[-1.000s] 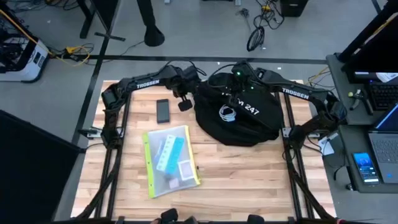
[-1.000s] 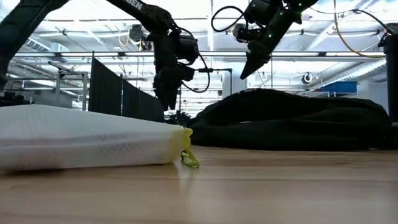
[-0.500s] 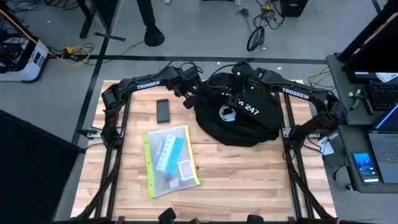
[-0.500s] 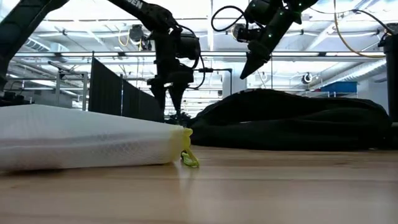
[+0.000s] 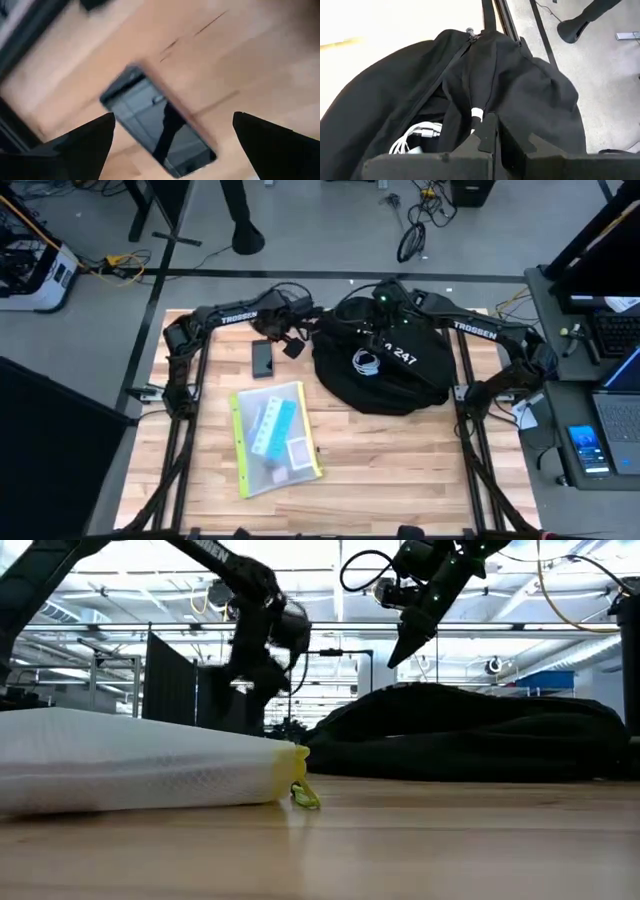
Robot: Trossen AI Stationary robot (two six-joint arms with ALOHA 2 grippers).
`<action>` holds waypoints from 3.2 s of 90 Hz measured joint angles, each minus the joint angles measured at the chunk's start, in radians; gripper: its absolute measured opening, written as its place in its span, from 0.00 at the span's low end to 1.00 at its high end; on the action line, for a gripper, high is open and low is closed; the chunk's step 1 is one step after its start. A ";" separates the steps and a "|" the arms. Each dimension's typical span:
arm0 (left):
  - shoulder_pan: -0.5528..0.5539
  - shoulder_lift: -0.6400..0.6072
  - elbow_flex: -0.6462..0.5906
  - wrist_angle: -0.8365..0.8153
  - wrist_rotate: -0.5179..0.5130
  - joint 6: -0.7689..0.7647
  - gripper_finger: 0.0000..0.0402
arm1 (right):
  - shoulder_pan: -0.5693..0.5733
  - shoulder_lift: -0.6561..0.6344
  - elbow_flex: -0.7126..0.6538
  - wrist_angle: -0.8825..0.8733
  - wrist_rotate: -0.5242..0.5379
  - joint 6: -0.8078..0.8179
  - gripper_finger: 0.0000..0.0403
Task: Unpack backpack
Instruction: Put the cellphone into the black backpack
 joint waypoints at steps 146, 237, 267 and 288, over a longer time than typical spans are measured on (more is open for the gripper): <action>0.017 -0.075 -0.505 0.435 -0.110 -0.486 0.96 | -0.058 0.000 -0.058 -0.030 -0.002 -0.019 0.00; 0.071 -0.205 -0.704 0.596 -0.098 -0.502 0.92 | -0.058 0.000 -0.058 -0.017 -0.004 -0.018 0.00; 0.066 -0.196 -0.700 0.662 -0.118 -0.440 0.42 | -0.058 0.000 -0.057 -0.016 -0.004 0.000 0.00; 0.052 -0.203 -0.698 0.709 -0.130 -0.402 0.03 | -0.058 0.000 -0.057 -0.018 -0.004 0.006 0.00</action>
